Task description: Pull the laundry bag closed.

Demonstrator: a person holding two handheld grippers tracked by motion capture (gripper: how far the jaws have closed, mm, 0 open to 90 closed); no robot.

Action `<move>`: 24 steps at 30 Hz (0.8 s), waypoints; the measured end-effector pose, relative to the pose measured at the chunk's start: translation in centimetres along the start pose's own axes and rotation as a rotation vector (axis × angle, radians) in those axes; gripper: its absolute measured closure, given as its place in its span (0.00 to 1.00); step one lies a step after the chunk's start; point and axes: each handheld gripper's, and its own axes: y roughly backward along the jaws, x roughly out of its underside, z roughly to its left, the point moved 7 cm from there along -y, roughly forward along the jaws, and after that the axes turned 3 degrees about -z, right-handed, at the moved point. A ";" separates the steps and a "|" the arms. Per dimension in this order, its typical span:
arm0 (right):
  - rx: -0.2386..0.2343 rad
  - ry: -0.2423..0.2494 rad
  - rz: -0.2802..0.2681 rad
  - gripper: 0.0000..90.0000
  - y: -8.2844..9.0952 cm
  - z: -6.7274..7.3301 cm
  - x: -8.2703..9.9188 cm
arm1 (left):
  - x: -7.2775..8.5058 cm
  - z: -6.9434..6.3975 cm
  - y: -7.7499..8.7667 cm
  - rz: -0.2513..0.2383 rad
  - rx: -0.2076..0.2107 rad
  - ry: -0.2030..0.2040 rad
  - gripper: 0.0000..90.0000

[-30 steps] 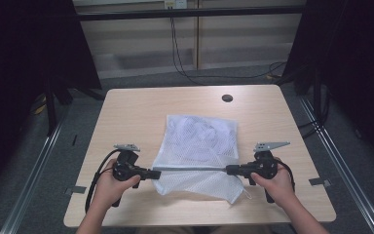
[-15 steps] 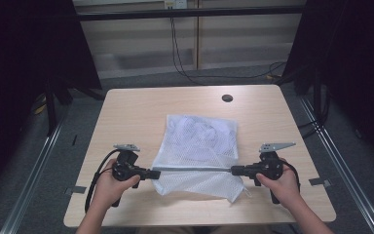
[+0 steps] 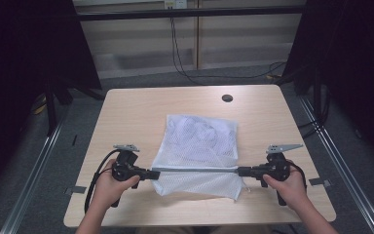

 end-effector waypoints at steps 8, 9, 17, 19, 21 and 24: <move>0.008 -0.005 -0.014 0.97 0.7 -0.3 0.2 | -0.1 -0.3 -0.2 -0.003 0.012 0.009 0.97; 0.011 -0.005 -0.014 0.97 0.7 -0.4 0.2 | 0.0 -0.1 -0.2 0.003 0.004 0.004 0.97; 0.023 -0.013 -0.026 0.97 1.2 -0.7 0.3 | 0.0 -0.1 -0.2 0.000 0.013 0.014 0.97; 0.020 -0.012 -0.026 0.97 1.1 -0.7 0.3 | 0.0 -0.2 -0.2 0.001 0.017 0.001 0.97; 0.014 -0.004 -0.030 0.97 1.2 -0.7 0.3 | 0.0 -0.2 -0.1 0.000 0.031 -0.007 0.96; 0.025 0.024 -0.040 0.96 1.2 -0.6 0.2 | 0.1 -0.6 -0.3 0.008 0.060 -0.016 0.93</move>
